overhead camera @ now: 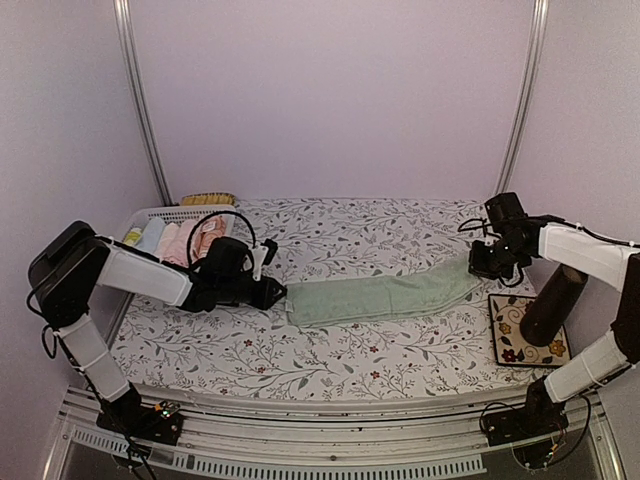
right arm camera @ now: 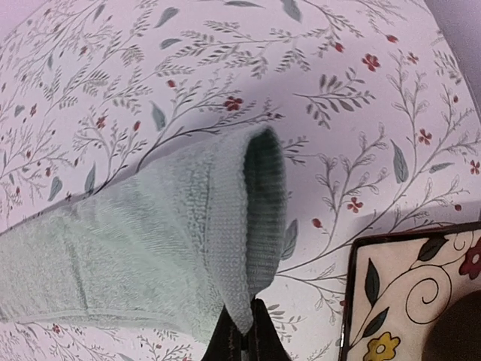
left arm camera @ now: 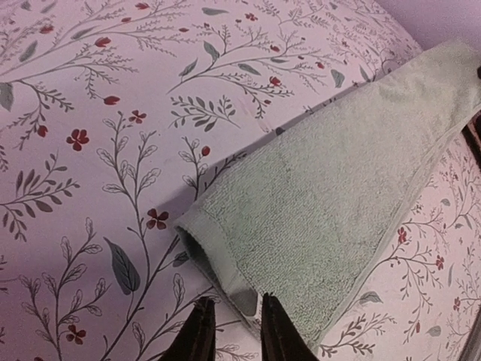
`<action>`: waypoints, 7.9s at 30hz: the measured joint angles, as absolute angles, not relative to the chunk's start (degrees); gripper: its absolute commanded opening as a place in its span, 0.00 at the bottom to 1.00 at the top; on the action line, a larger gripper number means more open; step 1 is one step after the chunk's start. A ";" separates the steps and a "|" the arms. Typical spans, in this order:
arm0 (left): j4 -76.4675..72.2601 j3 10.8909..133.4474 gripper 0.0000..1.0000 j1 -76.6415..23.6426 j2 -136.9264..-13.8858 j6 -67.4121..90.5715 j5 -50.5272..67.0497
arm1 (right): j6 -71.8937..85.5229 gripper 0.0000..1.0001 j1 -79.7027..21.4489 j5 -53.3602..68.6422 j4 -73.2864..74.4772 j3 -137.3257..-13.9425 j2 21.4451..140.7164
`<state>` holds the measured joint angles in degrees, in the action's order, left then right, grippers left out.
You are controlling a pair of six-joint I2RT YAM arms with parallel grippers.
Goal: Roll the towels
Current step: Pick up the towel from the center of the board, then fold the towel at the center of the board, then smooth out the towel at the center of the board, then rotate the towel at the center of the board.
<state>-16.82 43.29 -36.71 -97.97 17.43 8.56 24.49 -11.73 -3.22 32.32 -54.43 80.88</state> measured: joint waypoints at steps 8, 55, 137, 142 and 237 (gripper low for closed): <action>-15.73 43.29 0.27 -36.75 -95.39 17.47 6.39 | 21.74 0.02 -28.88 -1.89 37.17 -64.16 85.76; -8.21 34.83 0.69 -35.99 -71.99 16.03 -9.69 | 24.67 0.04 -52.18 7.03 35.27 -103.00 125.14; -18.33 55.70 0.97 -40.56 -110.91 25.50 7.05 | 29.04 0.43 -32.10 9.74 14.85 -62.30 103.39; -17.28 56.60 0.97 -42.63 -108.12 24.14 7.03 | 28.12 0.41 -31.46 13.06 13.43 -68.40 103.50; -14.70 56.36 0.97 -40.16 -108.77 20.78 -3.36 | 22.65 0.71 -35.59 14.50 10.72 -52.88 94.00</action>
